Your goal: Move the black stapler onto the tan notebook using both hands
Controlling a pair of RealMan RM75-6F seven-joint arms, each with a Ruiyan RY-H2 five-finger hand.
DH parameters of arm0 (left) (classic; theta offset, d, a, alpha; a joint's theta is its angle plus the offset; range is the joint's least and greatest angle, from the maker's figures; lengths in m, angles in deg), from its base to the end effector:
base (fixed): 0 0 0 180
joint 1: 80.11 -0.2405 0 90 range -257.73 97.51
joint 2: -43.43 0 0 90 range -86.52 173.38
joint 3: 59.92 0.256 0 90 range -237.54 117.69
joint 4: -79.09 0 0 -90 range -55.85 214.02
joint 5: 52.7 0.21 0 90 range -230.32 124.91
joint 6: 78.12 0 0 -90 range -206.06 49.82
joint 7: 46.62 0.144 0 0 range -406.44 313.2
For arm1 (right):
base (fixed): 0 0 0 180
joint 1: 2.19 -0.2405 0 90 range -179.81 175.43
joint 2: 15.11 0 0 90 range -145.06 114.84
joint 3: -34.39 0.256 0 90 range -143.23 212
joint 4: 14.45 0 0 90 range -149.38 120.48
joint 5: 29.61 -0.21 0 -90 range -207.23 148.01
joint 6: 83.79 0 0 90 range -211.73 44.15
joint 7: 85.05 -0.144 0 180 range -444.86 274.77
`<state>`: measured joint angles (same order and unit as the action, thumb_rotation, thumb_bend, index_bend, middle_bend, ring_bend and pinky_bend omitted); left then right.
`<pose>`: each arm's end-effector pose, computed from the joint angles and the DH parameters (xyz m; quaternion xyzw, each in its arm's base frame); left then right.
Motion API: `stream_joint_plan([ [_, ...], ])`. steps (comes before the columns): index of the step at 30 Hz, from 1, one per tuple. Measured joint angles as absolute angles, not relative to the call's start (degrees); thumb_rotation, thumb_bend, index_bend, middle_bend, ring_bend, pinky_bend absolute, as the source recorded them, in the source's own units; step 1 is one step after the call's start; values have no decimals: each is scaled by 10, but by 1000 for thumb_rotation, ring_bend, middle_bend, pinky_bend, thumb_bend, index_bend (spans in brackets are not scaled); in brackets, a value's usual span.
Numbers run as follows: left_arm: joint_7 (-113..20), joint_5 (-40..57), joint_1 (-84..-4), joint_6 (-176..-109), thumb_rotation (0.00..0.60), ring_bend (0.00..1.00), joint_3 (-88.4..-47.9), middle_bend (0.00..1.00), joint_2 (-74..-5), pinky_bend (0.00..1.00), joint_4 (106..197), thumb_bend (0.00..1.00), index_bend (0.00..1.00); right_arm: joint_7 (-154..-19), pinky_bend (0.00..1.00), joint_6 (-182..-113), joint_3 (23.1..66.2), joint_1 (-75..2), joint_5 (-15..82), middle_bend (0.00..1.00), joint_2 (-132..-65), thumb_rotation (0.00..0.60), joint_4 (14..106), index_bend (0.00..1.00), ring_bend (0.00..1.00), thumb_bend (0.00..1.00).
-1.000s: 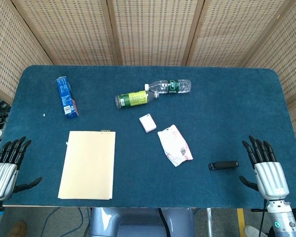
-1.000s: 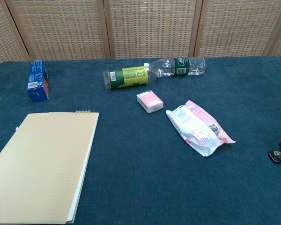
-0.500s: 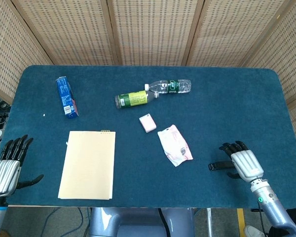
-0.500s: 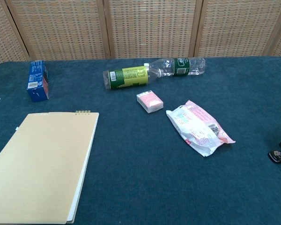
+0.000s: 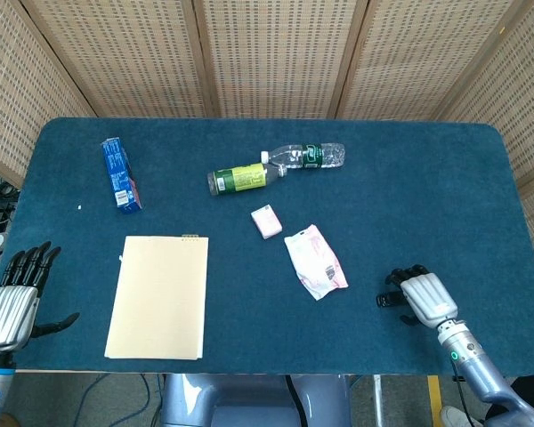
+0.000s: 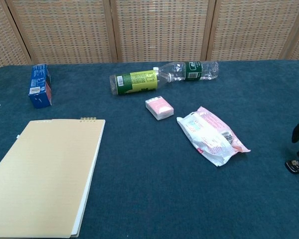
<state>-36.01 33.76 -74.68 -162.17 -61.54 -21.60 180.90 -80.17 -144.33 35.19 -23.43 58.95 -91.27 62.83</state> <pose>-0.2747 0.1760 0.1353 -0.6144 -0.3914 -0.3813 0.5691 -0.3042 -0.2568 0.0537 0.7647 -0.3527 0.2770 0.4627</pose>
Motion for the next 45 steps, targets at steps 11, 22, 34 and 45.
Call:
stream_joint_plan([
  [11,-358,332,-744,-1618,600,0,-616,0,-218,0,1807,0,0,-794,354,-1418,340,-253,586,457,-956,600,561,448,412,423],
  [22,-357,330,-742,-1616,600,0,-616,0,-219,0,1807,0,0,-785,449,-1420,333,-257,584,623,-972,600,533,604,564,594],
  [34,-369,318,-734,-1601,600,0,-620,0,-215,0,1805,0,0,-755,452,-1482,337,-269,636,626,-920,600,635,603,570,616],
  [45,-368,295,-719,-1575,600,0,-628,0,-218,0,1800,0,0,-698,455,-1370,356,-408,715,624,-869,600,755,604,570,653],
])
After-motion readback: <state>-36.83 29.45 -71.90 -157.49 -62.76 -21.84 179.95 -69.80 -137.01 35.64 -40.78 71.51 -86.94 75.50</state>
